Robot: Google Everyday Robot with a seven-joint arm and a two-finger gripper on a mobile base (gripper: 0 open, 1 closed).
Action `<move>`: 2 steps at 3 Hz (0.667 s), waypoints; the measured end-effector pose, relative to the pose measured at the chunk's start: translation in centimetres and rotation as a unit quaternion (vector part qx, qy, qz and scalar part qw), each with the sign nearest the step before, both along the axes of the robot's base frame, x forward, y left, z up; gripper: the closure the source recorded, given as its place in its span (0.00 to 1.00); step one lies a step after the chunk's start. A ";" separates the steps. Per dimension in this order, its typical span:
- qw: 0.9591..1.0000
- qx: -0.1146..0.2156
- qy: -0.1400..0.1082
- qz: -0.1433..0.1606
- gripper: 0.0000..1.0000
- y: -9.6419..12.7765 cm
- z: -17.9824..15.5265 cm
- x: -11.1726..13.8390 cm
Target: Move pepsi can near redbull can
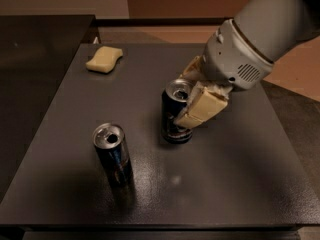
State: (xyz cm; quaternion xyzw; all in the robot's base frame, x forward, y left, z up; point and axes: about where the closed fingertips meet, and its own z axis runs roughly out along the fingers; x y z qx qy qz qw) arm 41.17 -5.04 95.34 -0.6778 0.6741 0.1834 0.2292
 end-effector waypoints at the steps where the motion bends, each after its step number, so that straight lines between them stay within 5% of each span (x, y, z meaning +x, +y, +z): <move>1: 1.000 -0.007 -0.001 0.001 1.00 0.4 -0.4 -0.7; 2: 1.000 -0.007 0.006 0.007 1.00 0.9 -1.5 -1.7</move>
Offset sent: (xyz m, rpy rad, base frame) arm -0.0268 0.0134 -0.0337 -0.0083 0.0493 0.0291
